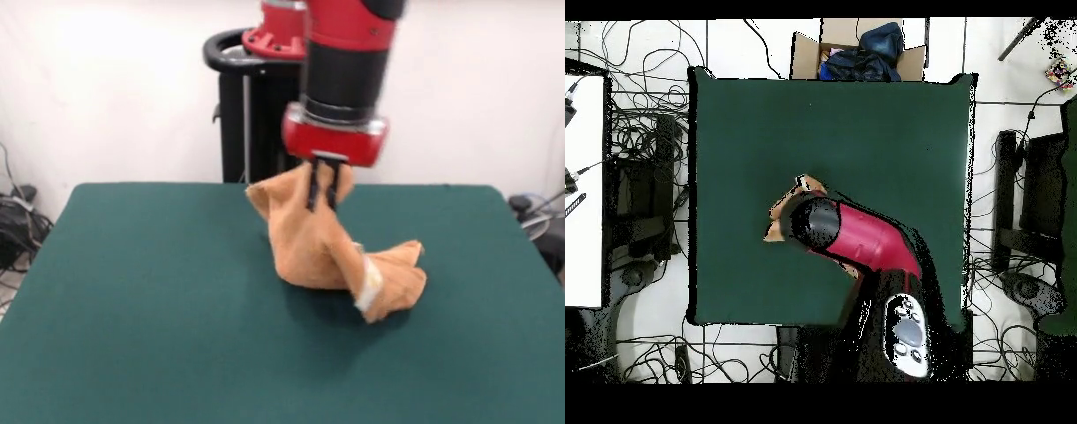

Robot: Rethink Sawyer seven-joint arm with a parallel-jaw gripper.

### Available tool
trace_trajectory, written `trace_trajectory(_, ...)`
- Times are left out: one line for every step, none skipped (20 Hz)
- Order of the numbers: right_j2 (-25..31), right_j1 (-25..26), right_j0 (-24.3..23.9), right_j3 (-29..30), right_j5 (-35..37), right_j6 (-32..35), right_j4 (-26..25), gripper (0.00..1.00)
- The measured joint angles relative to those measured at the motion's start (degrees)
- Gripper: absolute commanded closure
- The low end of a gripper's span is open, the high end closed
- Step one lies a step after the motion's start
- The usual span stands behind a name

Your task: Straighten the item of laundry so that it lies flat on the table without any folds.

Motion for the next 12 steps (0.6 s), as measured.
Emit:
trace_trajectory(0.01,-0.38,-1.32,-0.41,0.86,0.0,-0.65,1.0)
trace_trajectory(0.02,-0.76,-2.63,-0.82,1.71,0.0,-1.31,1.0)
trace_trajectory(0.02,-1.01,-3.62,-1.19,2.36,0.0,-1.77,1.0)
trace_trajectory(0.03,-1.19,-4.36,-1.52,2.91,0.0,-2.14,1.0)
trace_trajectory(0.05,-1.59,-6.58,-2.66,4.74,0.0,-3.31,1.0)
trace_trajectory(0.11,-1.75,-7.56,-3.23,5.6,-0.01,-3.85,1.0)
trace_trajectory(0.2,-1.89,-8.4,-3.74,6.38,-0.01,-4.3,1.0)
trace_trajectory(0.29,-2.04,-9.24,-4.25,7.17,-0.01,-4.74,1.0)
trace_trajectory(0.61,-2.41,-10.88,-5.35,8.73,-0.02,-5.7,1.0)
trace_trajectory(0.81,-2.6,-11.76,-5.98,9.64,-0.02,-6.2,1.0)
trace_trajectory(1.07,-2.82,-12.99,-7.0,10.97,-0.02,-6.93,1.0)
trace_trajectory(1.25,-2.92,-14.28,-8.28,12.51,-0.02,-7.73,1.0)
